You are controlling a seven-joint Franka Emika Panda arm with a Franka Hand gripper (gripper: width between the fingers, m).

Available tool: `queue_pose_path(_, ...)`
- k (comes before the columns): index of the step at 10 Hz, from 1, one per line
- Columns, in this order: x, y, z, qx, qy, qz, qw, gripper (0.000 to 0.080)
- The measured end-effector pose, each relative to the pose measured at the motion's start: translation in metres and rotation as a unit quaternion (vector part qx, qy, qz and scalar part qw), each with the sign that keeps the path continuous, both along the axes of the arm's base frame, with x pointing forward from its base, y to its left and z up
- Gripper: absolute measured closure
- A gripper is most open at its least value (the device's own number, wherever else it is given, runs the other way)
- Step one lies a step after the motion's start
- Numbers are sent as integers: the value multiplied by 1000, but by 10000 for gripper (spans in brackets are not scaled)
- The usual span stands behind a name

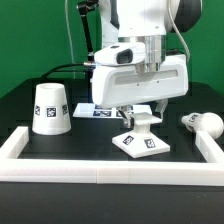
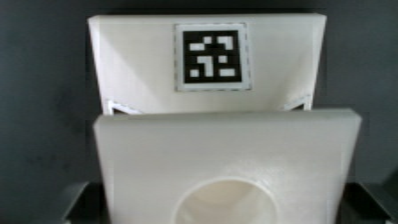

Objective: Assemble lamp

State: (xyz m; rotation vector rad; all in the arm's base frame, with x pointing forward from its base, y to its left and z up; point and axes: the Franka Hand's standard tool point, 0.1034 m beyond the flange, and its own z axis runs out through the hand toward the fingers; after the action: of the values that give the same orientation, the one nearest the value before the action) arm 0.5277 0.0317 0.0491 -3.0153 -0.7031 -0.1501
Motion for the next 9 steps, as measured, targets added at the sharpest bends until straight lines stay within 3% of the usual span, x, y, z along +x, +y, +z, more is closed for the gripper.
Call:
queue_pose_path(3,-1,10,-1,21,13,-164,986,265)
queue_pose_path(9,55,55,-1,44,-19,-203,978,265)
